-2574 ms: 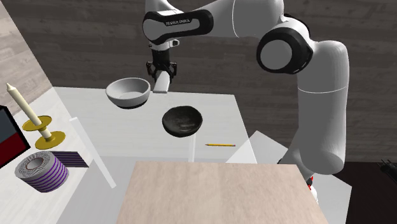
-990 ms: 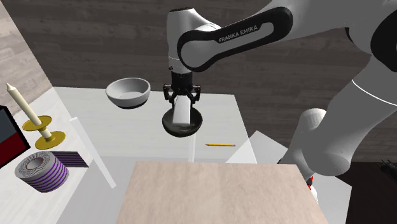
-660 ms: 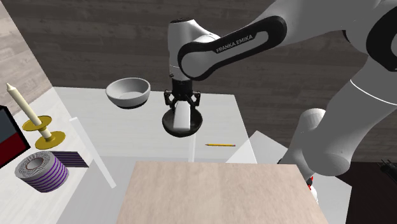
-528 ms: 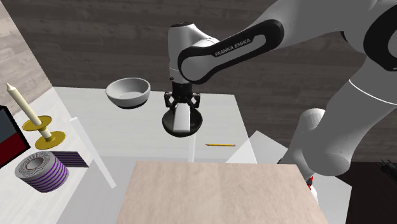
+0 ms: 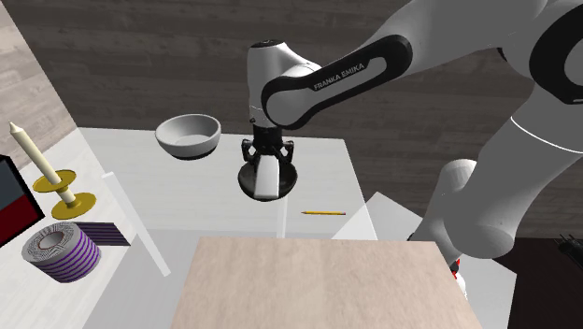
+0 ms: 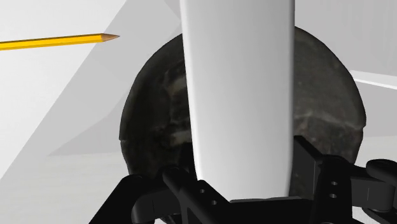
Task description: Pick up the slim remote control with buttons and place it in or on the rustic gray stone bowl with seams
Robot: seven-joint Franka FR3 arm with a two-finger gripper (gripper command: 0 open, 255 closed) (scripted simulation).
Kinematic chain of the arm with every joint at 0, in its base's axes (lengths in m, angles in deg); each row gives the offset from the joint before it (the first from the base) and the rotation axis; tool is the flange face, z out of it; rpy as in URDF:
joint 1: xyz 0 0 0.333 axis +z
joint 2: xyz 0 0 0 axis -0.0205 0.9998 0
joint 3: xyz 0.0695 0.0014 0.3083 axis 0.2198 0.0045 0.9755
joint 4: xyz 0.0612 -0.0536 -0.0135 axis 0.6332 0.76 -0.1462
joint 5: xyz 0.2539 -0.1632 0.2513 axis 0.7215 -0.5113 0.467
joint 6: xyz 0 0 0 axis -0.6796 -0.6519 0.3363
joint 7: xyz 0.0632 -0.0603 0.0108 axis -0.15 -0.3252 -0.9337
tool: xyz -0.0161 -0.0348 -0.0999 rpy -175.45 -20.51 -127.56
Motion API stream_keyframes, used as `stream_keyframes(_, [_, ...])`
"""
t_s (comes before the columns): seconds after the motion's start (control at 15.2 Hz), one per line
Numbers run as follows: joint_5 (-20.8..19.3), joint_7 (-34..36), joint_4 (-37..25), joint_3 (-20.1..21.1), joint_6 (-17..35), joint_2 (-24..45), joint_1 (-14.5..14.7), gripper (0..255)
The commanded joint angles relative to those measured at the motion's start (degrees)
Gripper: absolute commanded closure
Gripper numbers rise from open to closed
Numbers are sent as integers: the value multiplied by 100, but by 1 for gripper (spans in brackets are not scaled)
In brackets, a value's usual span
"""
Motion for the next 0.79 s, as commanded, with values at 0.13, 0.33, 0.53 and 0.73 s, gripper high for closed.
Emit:
stream_keyframes(0.13, [2, -2, 5, 1, 1, 1, 1, 0])
stream_keyframes(0.33, [2, -1, 4, 1, 1, 2, 1, 0])
stream_keyframes(0.53, [2, -1, -238, 0, -391, -148, 1, 0])
stream_keyframes(0.73, [1, -1, -478, -1, -739, -255, 0, 0])
